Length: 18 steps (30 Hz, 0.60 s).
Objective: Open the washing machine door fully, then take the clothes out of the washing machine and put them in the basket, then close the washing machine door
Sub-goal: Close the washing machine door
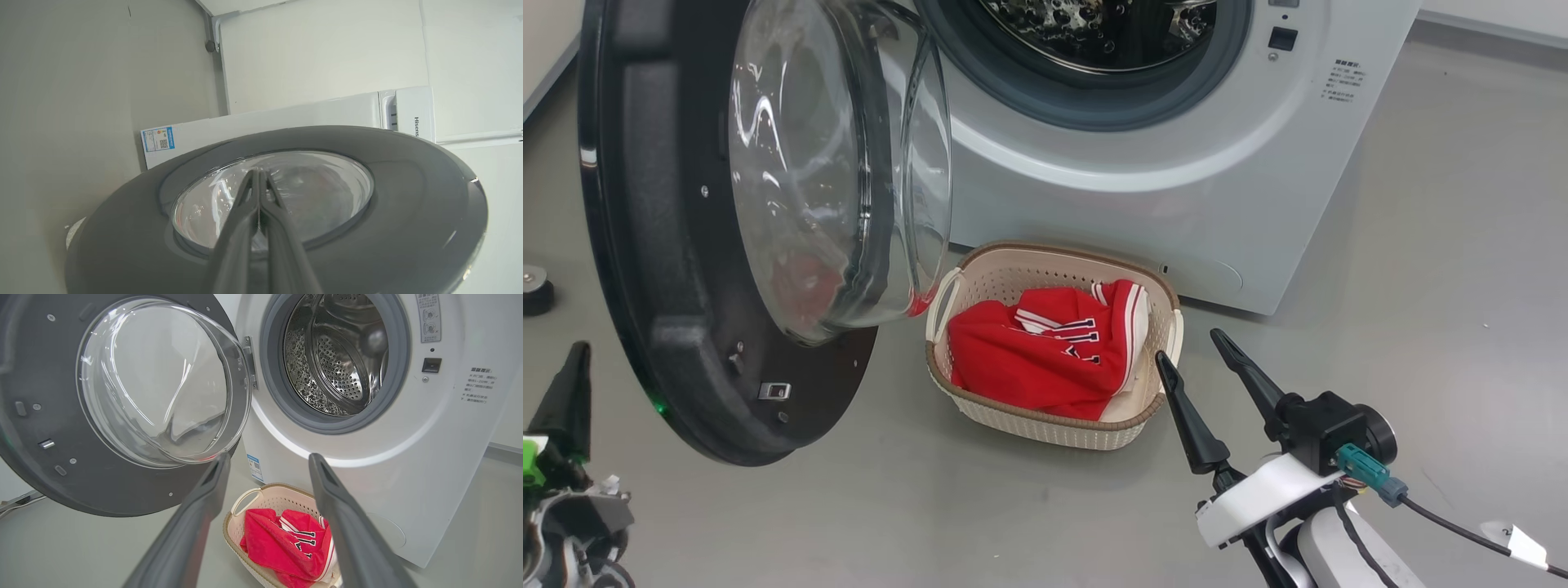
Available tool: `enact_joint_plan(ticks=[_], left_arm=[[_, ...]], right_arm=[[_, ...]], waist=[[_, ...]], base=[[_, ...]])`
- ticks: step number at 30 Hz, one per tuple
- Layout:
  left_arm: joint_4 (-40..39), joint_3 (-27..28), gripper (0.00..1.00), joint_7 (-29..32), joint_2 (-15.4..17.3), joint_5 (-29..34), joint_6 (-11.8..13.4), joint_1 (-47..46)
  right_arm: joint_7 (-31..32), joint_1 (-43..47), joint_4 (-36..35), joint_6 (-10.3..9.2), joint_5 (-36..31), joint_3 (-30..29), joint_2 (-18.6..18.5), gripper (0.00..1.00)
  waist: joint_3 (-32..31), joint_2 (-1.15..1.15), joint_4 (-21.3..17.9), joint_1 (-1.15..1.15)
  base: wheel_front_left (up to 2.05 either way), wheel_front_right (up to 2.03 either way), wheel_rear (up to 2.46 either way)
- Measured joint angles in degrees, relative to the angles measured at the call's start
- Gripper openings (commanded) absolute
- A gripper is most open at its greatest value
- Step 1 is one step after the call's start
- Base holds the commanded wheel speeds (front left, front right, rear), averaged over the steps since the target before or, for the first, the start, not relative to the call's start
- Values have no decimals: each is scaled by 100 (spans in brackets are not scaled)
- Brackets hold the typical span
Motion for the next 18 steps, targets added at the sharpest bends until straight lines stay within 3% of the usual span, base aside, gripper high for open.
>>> enact_joint_plan(ticks=[12,18], left_arm=[[-83,-99,0,1366,-11,-999,665,-113],[-226,-101,0,1738,19,-1122,721,-112]], right_arm=[[0,-9,1,0,0,-38,0,100],[0,-27,2,0,0,-38,-1,100]], waist=[[96,0,-19,0],[102,0,-24,0]], base=[[0,0,0],[0,0,0]])
